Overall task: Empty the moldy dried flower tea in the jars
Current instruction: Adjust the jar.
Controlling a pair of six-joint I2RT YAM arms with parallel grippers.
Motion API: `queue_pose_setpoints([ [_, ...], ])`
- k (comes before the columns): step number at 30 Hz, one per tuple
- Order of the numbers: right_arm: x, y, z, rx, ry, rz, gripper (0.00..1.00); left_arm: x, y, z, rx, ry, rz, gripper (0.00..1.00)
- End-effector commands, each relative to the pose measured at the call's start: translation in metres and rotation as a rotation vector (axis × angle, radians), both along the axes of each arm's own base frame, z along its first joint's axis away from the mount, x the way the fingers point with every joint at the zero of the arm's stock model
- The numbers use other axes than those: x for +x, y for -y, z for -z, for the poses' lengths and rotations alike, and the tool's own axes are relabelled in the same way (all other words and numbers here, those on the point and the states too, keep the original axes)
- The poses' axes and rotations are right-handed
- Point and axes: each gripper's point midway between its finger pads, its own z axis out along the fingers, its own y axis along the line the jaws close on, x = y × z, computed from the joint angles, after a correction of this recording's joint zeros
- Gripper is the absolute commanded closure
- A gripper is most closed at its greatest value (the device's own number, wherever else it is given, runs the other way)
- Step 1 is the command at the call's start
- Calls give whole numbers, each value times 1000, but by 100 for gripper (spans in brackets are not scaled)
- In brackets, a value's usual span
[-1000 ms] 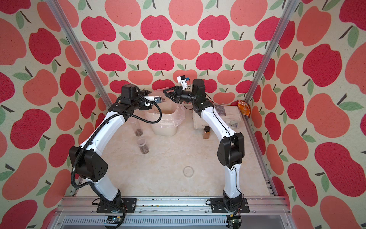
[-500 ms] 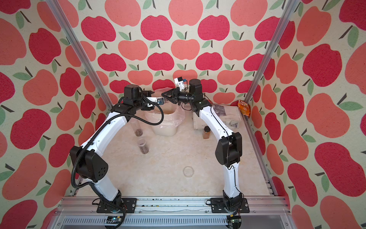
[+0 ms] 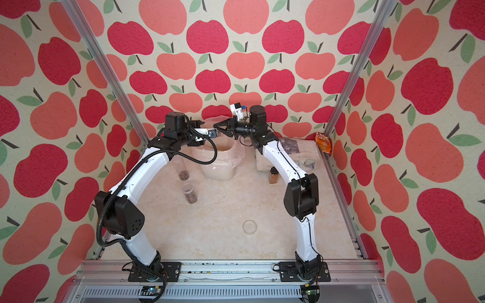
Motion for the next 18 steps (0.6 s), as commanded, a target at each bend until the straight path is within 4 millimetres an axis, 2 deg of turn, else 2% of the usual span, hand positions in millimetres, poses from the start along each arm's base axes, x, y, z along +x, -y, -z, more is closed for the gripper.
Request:
queue_pose_setpoints([
  [1,-1,-2,-15,38,43,-11,100,9,-8,-17,-20,49,-30,72],
  [3,-3,0,-18,47,48,-16,100,9,-10,-19,-42,54,-35,62],
  [7,-5,4,-24,72,64,-2,100,8,-14,-23,-88,47,-36,32],
  [13,-2,8,-28,95,66,4,100,6,-16,-30,-140,44,-38,16],
  [18,1,12,-30,104,69,13,100,7,-18,-29,-140,52,-44,7],
])
